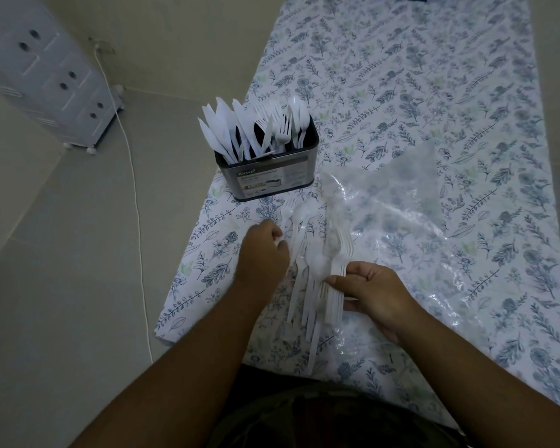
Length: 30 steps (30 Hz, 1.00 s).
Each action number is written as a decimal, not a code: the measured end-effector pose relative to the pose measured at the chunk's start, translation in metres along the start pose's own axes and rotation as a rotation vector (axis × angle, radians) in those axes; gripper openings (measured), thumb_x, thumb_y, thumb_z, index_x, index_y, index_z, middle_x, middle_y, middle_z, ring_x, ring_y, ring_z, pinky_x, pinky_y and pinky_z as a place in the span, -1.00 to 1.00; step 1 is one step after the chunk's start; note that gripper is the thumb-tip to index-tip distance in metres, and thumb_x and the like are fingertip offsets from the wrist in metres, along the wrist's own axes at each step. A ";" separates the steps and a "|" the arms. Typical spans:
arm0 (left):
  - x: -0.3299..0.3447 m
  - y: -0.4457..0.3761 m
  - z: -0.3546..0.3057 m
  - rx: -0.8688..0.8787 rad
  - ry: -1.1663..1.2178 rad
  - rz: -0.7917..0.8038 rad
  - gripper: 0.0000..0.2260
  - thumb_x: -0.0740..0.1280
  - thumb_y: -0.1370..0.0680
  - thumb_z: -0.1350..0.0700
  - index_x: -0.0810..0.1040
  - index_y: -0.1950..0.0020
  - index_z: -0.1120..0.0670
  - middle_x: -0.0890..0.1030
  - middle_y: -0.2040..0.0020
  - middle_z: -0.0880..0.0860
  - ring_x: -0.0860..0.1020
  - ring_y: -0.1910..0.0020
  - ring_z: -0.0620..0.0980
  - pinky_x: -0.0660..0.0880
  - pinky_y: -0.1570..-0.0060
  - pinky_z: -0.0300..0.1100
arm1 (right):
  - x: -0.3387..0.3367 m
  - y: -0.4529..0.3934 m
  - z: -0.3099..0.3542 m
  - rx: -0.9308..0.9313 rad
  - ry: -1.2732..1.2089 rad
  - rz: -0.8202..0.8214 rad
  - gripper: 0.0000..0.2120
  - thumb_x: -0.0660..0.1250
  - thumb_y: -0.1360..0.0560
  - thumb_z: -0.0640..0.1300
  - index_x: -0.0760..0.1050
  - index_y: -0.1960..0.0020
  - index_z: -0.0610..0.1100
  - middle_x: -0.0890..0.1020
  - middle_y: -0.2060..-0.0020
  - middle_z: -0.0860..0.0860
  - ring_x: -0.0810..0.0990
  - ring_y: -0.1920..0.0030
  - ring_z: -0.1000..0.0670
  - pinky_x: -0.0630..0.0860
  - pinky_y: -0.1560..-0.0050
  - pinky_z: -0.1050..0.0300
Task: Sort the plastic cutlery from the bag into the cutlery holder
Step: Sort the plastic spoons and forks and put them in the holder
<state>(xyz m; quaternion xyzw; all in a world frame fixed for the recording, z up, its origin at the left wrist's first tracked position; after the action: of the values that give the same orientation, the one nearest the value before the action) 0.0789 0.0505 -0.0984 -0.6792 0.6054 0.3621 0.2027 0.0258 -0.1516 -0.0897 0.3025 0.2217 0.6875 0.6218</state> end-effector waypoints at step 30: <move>0.013 0.080 -0.025 0.306 0.086 0.307 -0.68 0.27 -0.61 0.19 0.55 -0.36 0.07 0.56 0.07 0.04 0.52 0.13 -0.10 0.48 0.07 -0.31 | -0.004 0.006 -0.010 -0.066 0.067 0.035 -0.83 0.51 -0.45 -0.32 0.61 0.26 -0.16 0.71 0.35 -0.03 0.74 0.20 -0.10 0.66 0.15 0.01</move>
<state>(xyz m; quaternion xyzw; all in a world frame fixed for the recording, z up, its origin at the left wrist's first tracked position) 0.0073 0.0093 -0.0786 -0.5554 0.7576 0.2633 0.2197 0.0147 -0.1553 -0.0939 0.2625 0.2142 0.7150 0.6115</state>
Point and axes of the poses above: each hand's wrist, its own y-axis away from the middle knuckle, its own x-axis out of the palm, z = x × y, the point moved 3 cm from there along -y, towards the middle knuckle
